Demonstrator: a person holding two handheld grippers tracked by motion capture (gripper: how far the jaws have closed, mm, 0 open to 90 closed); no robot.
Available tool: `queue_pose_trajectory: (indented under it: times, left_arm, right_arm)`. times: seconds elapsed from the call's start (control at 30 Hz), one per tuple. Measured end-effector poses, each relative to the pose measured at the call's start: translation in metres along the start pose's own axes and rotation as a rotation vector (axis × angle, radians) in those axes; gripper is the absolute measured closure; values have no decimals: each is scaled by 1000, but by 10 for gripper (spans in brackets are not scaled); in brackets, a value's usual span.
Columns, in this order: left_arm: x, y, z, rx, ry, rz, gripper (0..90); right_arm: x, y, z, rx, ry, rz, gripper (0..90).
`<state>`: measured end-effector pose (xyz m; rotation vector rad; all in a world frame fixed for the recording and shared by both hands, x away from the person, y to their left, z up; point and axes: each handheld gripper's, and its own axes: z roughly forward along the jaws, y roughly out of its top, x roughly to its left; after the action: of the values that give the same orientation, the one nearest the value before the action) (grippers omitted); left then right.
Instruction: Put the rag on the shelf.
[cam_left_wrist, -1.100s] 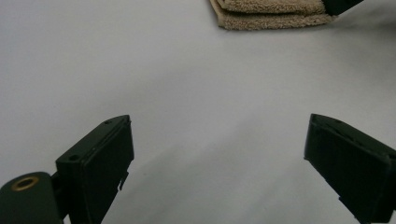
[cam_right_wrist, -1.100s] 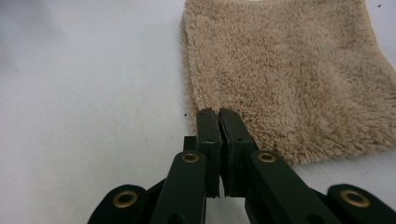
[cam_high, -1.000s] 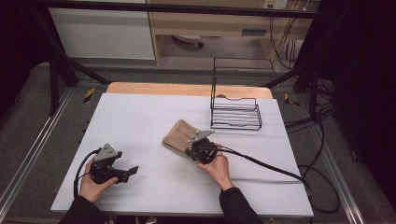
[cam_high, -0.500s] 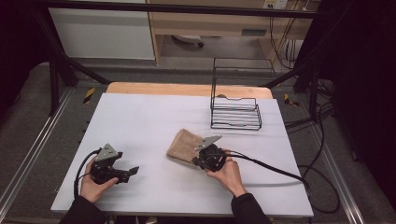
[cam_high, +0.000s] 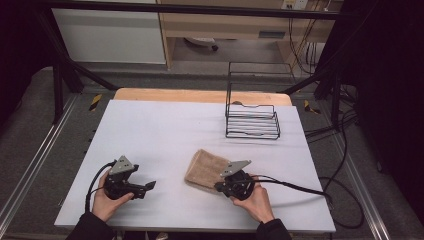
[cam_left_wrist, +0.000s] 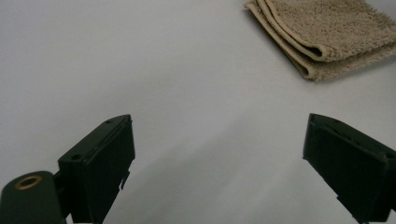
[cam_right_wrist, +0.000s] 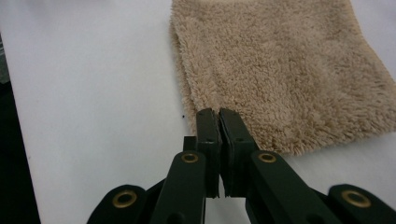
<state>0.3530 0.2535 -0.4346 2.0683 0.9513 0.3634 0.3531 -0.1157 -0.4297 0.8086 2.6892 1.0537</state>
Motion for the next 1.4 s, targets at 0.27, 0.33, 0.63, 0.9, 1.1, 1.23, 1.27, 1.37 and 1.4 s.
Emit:
queue_pose_trajectory:
  times: [0.27,0.33,0.63,0.9,1.1,1.23,1.27,1.37,1.4]
  left_arm:
    - [-18,13,8,5,8,-11,146]
    - [-24,18,9,2,11,-14,166]
    - [-62,48,36,35,-19,32,334]
    - [-77,61,71,100,-50,4,533]
    - [-77,51,82,144,-90,-19,639]
    - [-79,46,83,154,-122,-32,711]
    - [-80,46,83,153,-118,-32,720]
    - [-82,45,82,160,-118,-48,766]
    - [-82,45,82,163,-121,-53,778]
  right_arm:
    - [3,-19,-4,-9,4,21,860]
    - [3,-19,-5,-17,4,22,821]
    - [-6,-31,-25,-130,-55,175,571]
    - [-7,-39,-15,-138,-79,274,508]
    - [-3,-41,-8,-132,-96,304,519]
    - [-2,-42,-6,-132,-96,308,542]
    - [-2,-42,-5,-133,-97,305,551]
    - [-1,-42,-3,-139,-95,311,600]
    - [-1,-42,-2,-137,-95,310,627]
